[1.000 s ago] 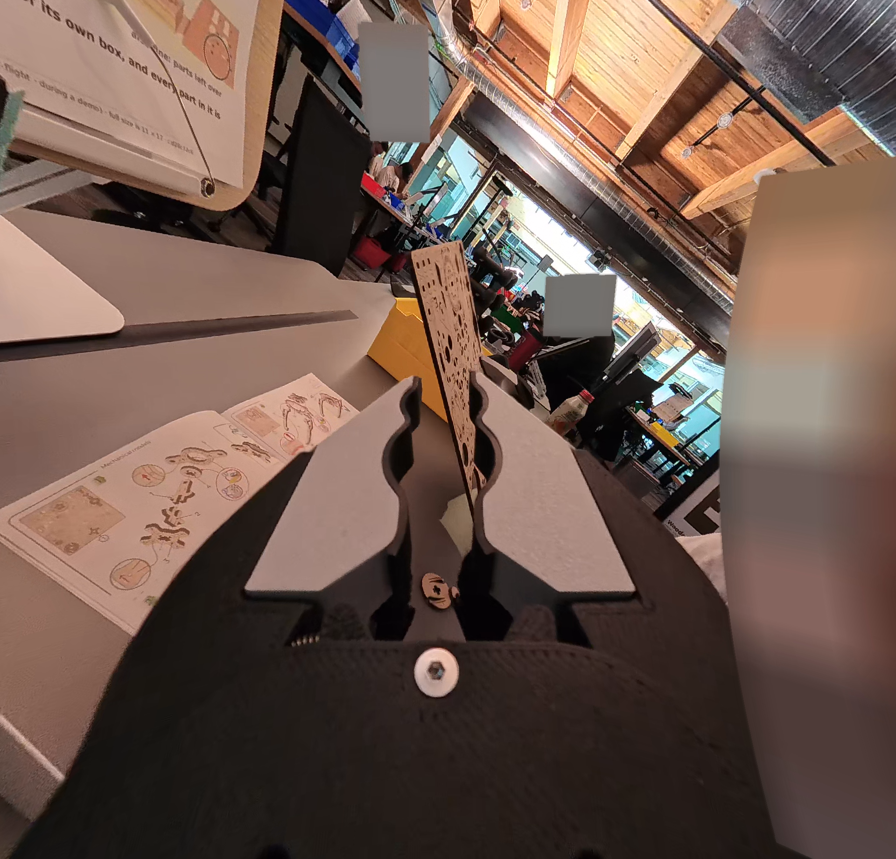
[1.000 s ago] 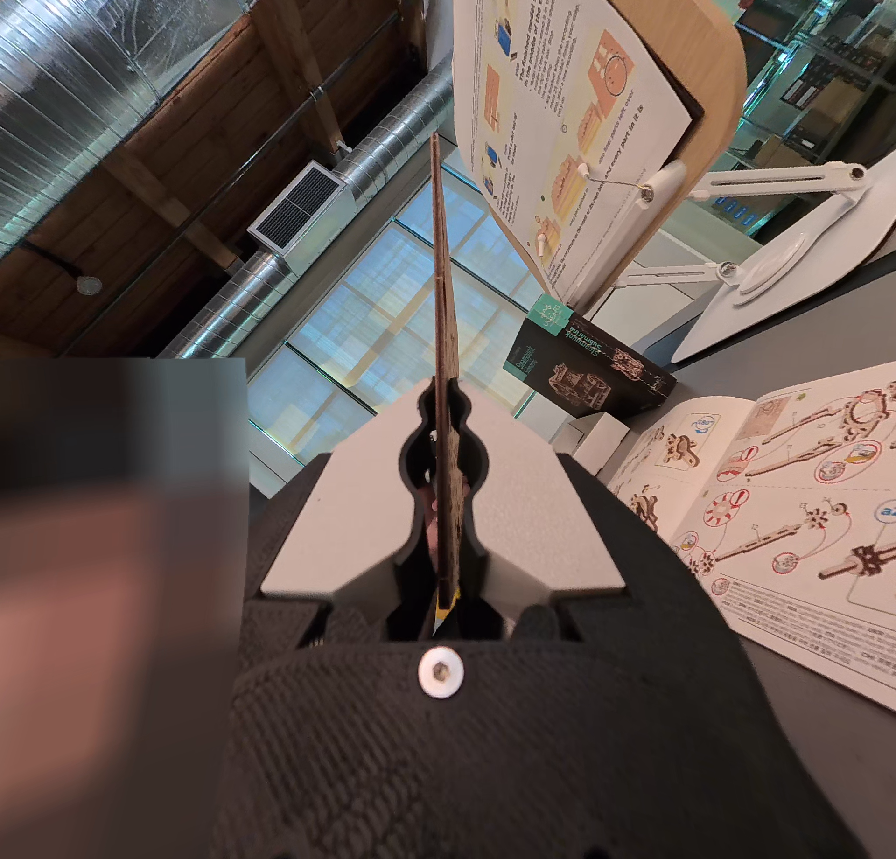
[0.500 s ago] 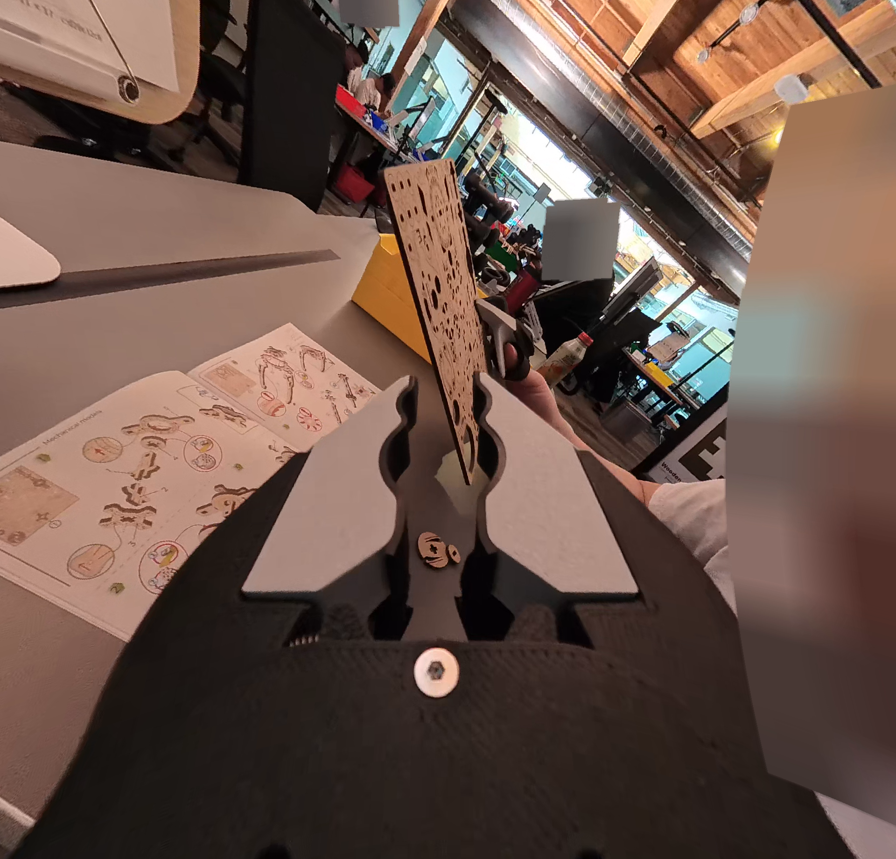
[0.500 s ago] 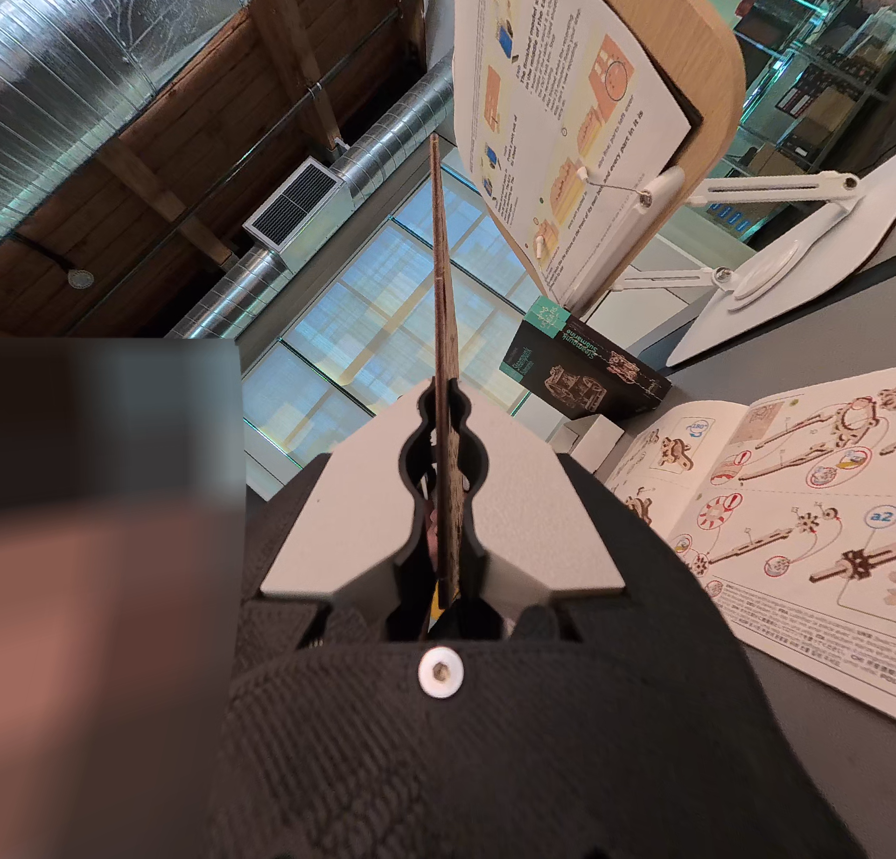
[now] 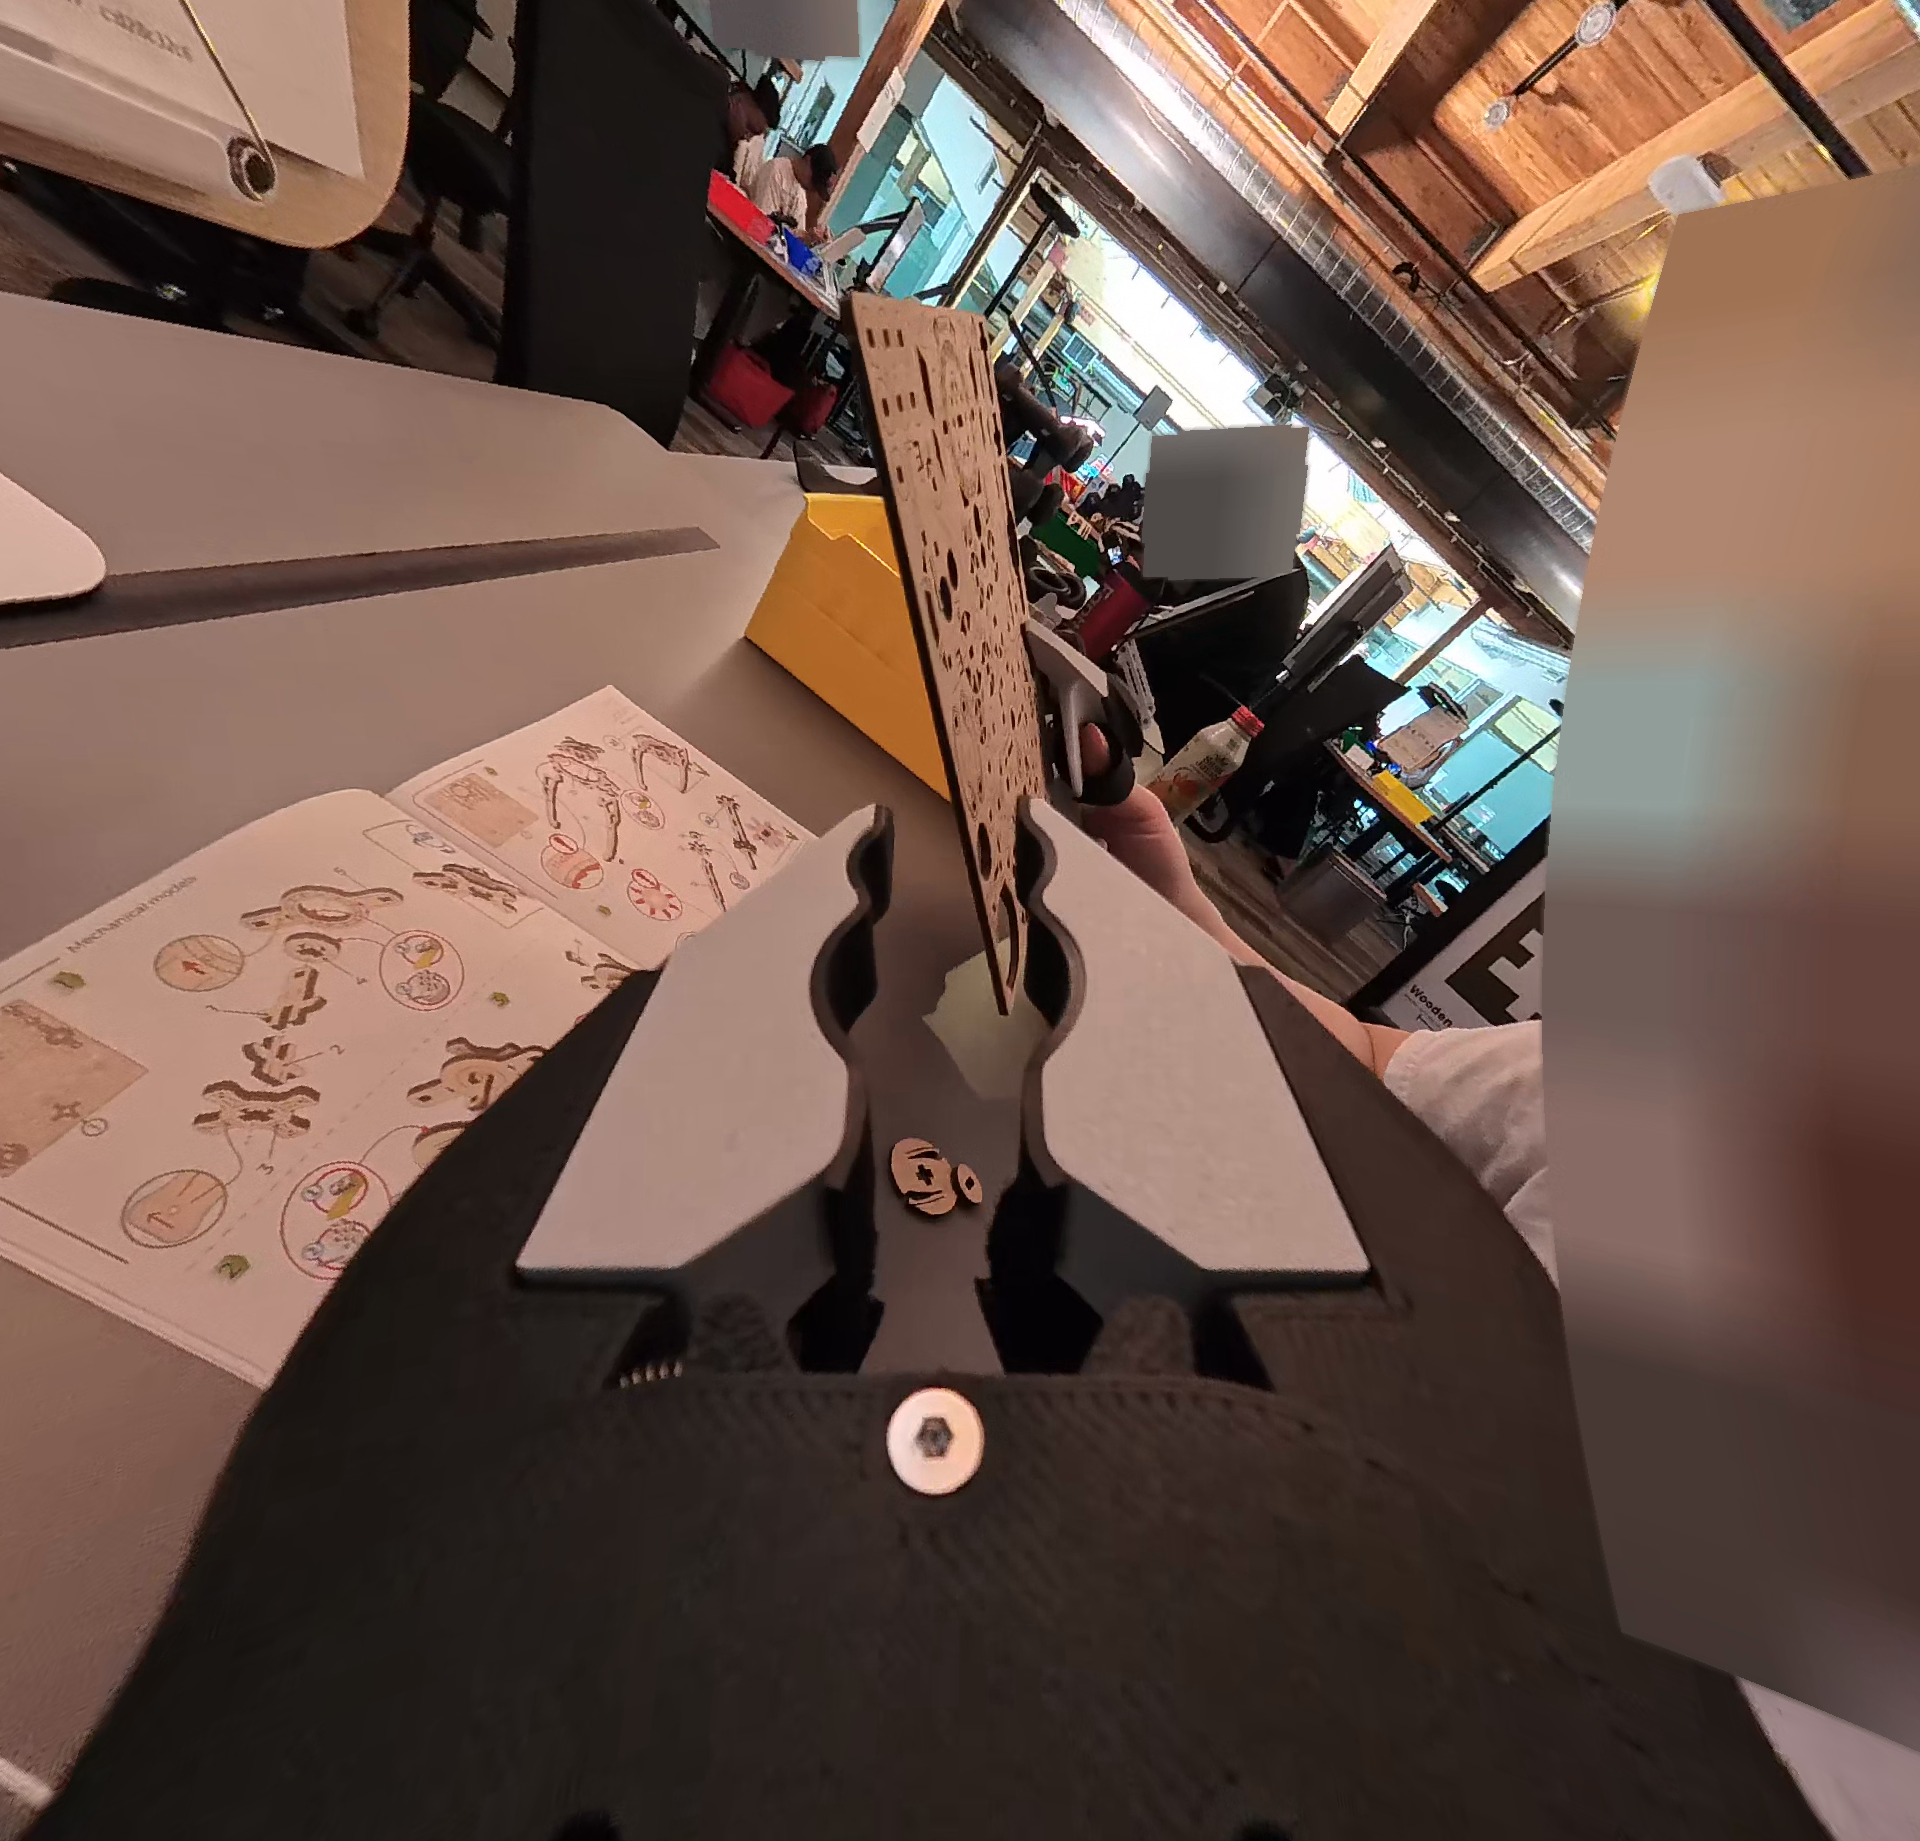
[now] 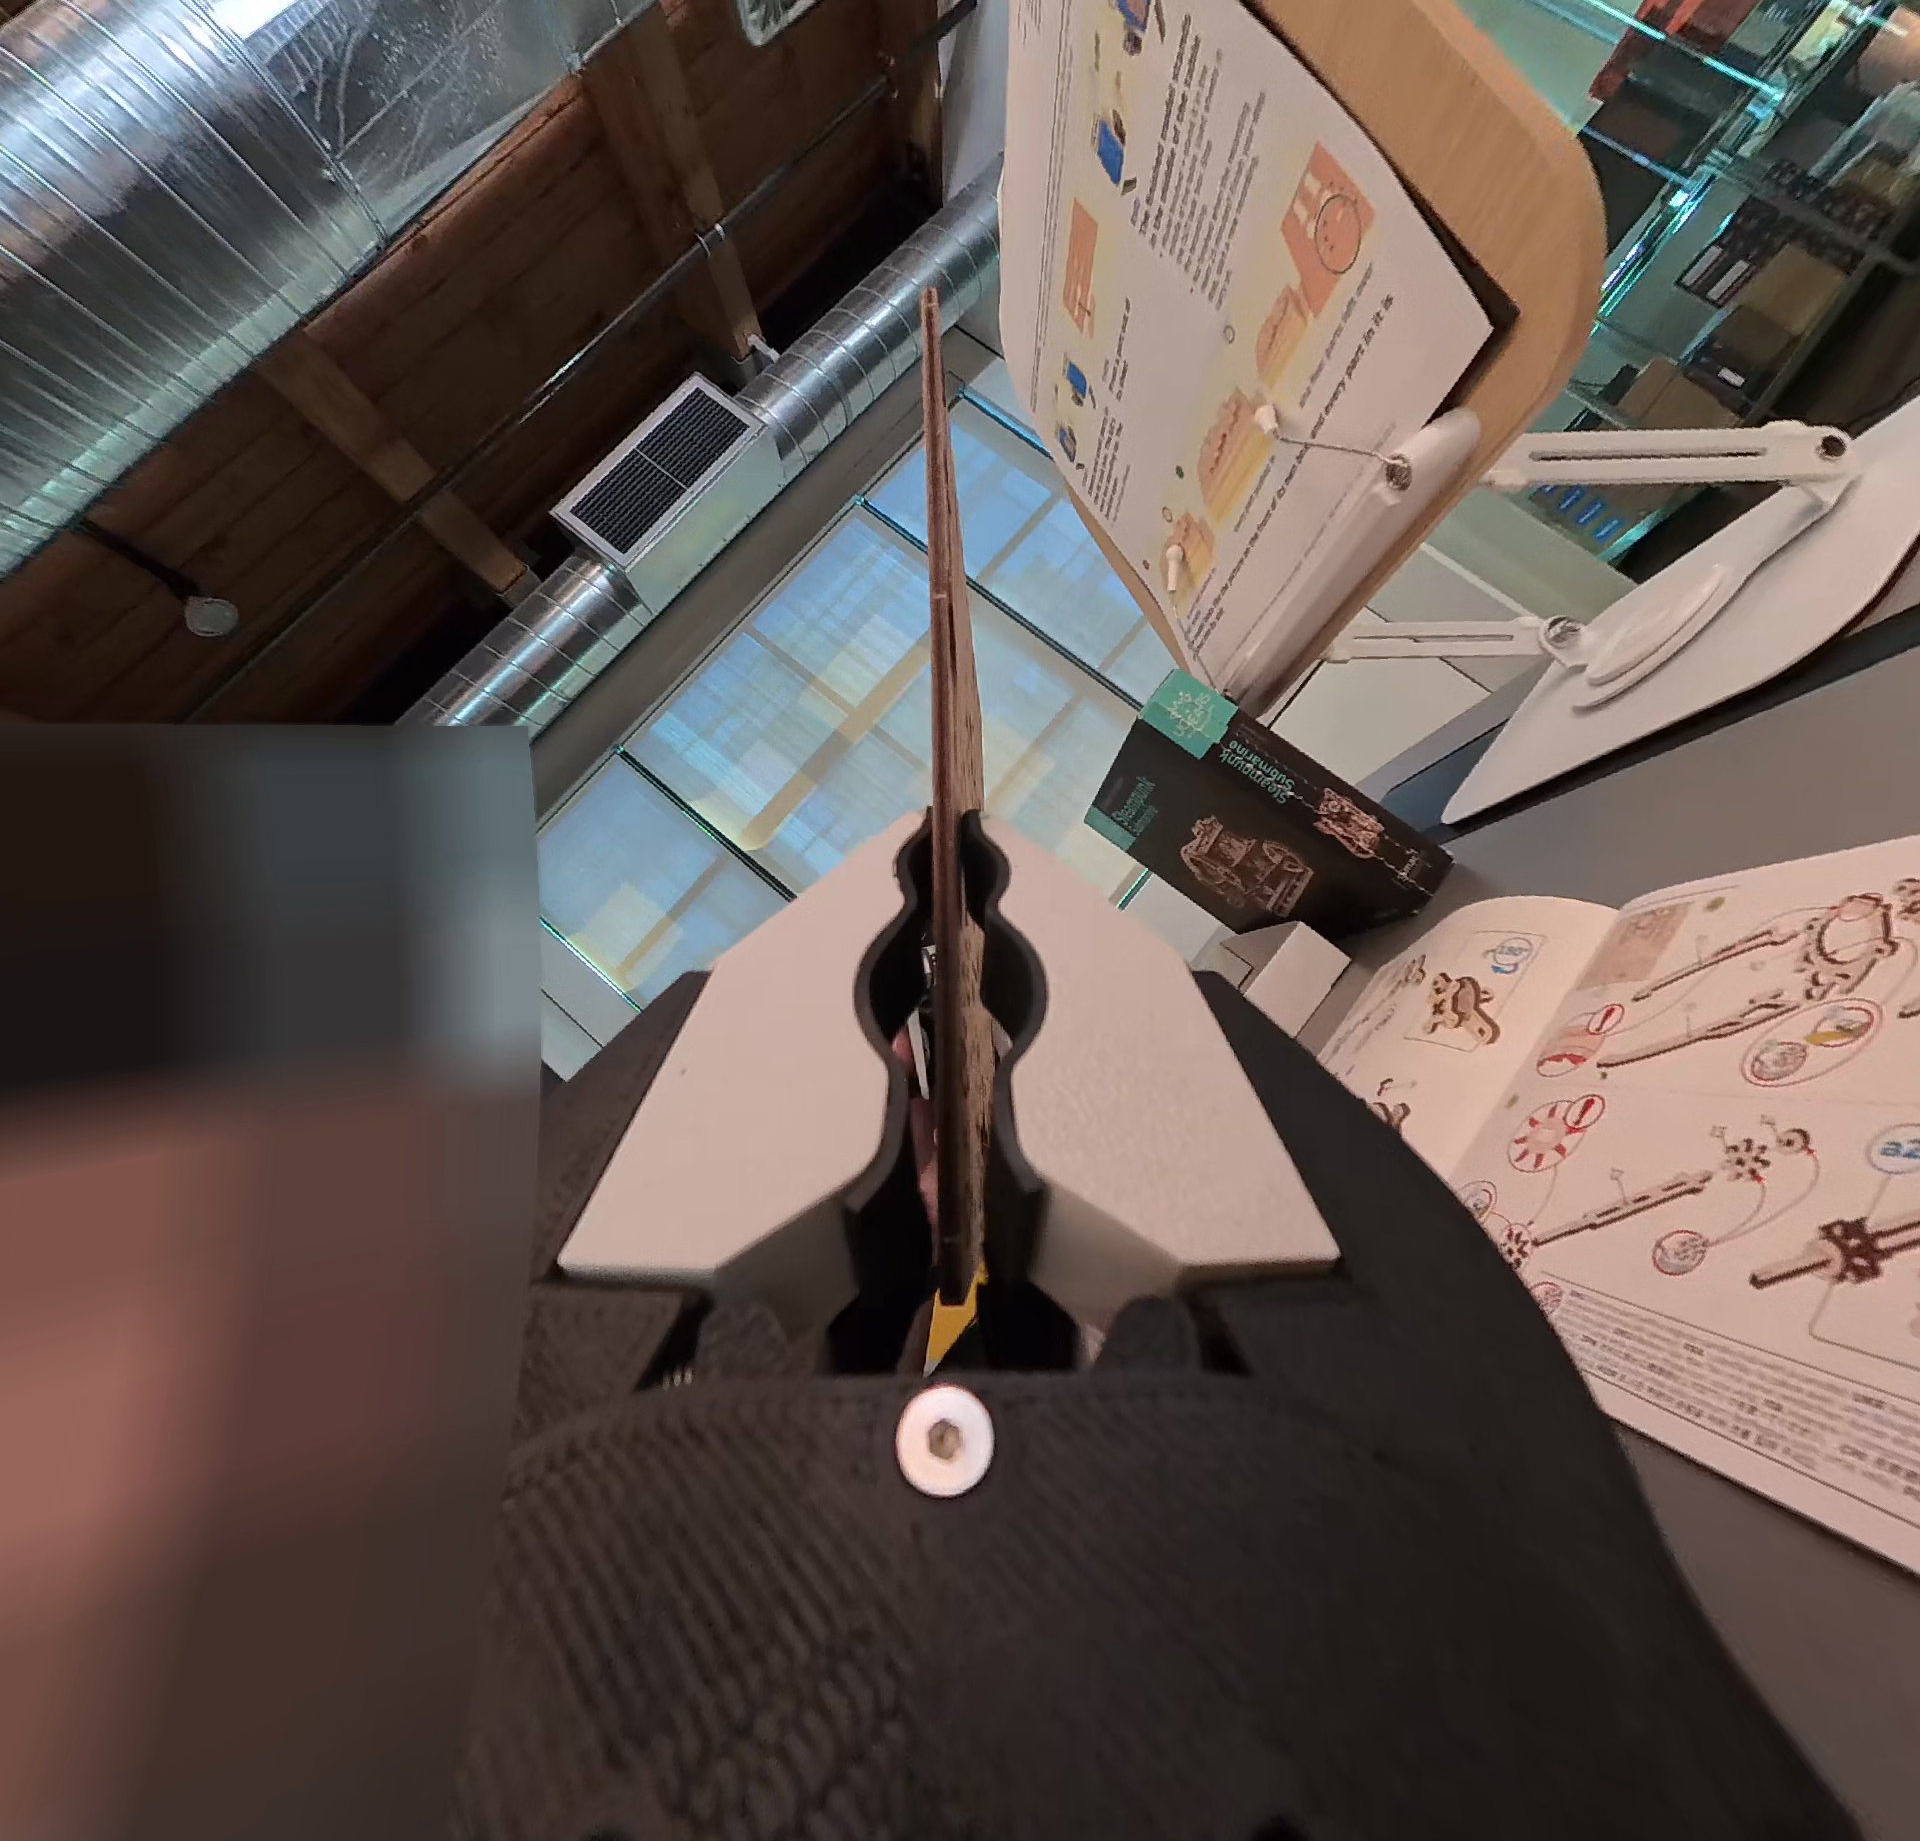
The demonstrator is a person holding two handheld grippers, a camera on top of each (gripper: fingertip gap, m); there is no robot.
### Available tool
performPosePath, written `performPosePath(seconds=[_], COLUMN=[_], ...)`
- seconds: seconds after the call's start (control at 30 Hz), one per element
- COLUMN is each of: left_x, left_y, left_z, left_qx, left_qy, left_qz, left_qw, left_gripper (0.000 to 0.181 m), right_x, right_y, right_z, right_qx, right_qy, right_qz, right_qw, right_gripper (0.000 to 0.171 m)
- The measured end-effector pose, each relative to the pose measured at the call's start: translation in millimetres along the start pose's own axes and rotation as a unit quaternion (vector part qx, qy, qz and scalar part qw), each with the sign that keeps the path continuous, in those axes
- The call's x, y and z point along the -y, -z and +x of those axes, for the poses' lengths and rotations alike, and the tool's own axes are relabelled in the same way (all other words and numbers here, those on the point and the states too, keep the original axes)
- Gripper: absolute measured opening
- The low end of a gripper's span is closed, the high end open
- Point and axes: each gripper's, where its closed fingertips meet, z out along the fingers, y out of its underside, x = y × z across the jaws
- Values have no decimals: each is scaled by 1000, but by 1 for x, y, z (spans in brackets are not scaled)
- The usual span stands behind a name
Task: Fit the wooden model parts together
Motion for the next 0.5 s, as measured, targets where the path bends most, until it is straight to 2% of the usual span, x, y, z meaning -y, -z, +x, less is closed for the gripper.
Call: performPosePath(seconds=[0.1,0.27,0.4,0.5], left_x=[-4,-19,-32,-40], left_y=[-4,-17,-25,-29], left_z=[1,1,3,7], left_qx=[-2,6,7,-7], left_qy=[6,9,8,11], left_qz=[-3,-30,-54,-70], left_qw=[1000,999,998,997], left_gripper=[26,48,48,38], right_x=[-5,-19,-26,-36], right_y=[-3,-10,-13,-18], right_z=[-2,-5,-9,-14], right_qx=[6,17,30,46], right_qy=[-3,-12,-18,-25], right_qz=[-6,-27,-35,-51], right_qw=[1000,999,999,997], right_gripper=[1,1,1,2])
